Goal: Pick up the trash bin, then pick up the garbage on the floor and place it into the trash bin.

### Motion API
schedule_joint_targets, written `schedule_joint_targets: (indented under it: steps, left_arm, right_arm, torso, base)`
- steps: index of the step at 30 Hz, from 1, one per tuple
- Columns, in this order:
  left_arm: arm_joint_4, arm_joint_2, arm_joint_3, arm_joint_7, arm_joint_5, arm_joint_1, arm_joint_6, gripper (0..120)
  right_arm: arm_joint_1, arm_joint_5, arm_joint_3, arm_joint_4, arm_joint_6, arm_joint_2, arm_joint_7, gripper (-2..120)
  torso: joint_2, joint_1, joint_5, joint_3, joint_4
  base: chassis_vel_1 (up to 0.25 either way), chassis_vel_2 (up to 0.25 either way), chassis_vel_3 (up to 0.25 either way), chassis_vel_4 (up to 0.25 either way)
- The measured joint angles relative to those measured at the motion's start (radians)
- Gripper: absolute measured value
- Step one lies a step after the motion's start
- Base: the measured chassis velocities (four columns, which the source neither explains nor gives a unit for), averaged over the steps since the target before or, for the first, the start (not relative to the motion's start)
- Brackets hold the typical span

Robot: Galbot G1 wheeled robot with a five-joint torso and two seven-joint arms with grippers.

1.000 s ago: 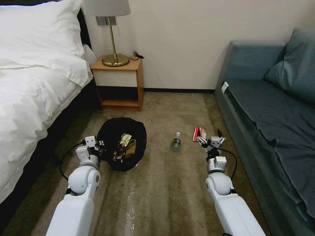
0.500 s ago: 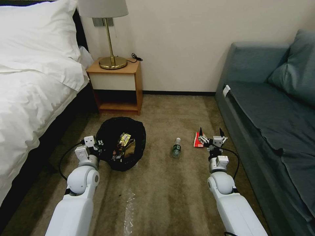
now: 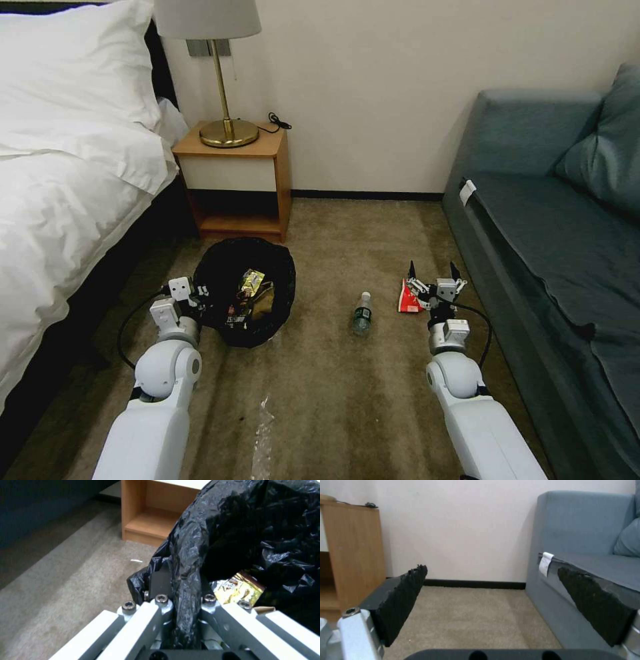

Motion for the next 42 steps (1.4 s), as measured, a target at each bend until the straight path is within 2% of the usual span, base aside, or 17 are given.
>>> schedule_joint_targets:
  steps: [11,17,24,42]
  left_arm:
    - [-0.004,0.005,-0.011,0.001,-0.01,0.009,-0.003,3]
    - [-0.012,0.006,-0.004,-0.008,-0.011,0.01,-0.003,3]
    - [-0.046,0.007,-0.004,-0.011,-0.007,0.04,-0.001,3]
    - [-0.111,0.006,-0.02,-0.009,0.0,0.095,-0.001,3]
  right_arm:
    - [-0.009,-0.02,0.028,-0.034,0.031,0.009,-0.023,100]
    - [-0.008,-0.03,0.045,-0.071,0.079,0.019,-0.042,100]
    - [-0.002,-0.044,0.044,-0.109,0.133,0.025,-0.052,100]
    - [-0.026,-0.051,0.041,-0.073,0.131,0.025,-0.056,100]
  torso:
    - [0.0,0.0,-0.0001,0.0,0.0003]
    - [0.0,0.0,-0.0003,0.0,0.0001]
    - [0.0,0.0,-0.0001,0.0,0.0003]
    - [0.0,0.0,-0.0001,0.0,0.0003]
  base:
    - [-0.096,0.12,0.103,-0.105]
    - [-0.081,0.073,0.066,-0.068]
    - [0.0,0.0,0.0,0.0]
    - [0.0,0.0,0.0,0.0]
